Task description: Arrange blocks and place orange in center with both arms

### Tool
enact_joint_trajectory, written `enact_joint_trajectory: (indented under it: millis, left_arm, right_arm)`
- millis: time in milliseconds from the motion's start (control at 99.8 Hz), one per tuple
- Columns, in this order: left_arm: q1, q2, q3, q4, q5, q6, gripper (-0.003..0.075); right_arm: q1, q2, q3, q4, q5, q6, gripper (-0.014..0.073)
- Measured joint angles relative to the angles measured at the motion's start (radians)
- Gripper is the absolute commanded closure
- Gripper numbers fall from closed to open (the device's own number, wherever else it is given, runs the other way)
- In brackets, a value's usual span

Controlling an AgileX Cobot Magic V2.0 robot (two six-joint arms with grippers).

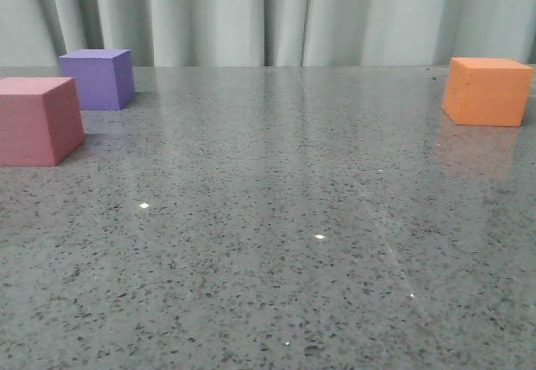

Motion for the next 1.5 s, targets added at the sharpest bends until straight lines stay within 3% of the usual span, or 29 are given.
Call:
enact_joint_trajectory:
  millis: [361,722,1092,1303,1503]
  left_arm:
    - [0.000,0.000,0.000,0.000,0.000,0.000,0.0146]
    - [0.000,0.000,-0.002,0.000,-0.004,0.000,0.0146]
    - [0.000,0.000,-0.002,0.000,-0.006,0.000,0.0146]
    - [0.000,0.000,-0.002,0.000,-0.006,0.000,0.0146]
    - [0.000,0.000,-0.002,0.000,-0.006,0.000,0.0146]
  right_arm:
    - [0.000,0.083,-0.087,0.009,0.029,0.000,0.0025]
    - [0.085,0.545,-0.481,0.027,0.241,0.000,0.0025]
    - [0.094,1.005,-0.935,0.071,0.490,0.000,0.0025]
    - [0.096,1.181,-1.086,0.088,0.569,0.003,0.0025]
    - [0.096,1.274,-1.128,0.073,0.586,0.040,0.0025]
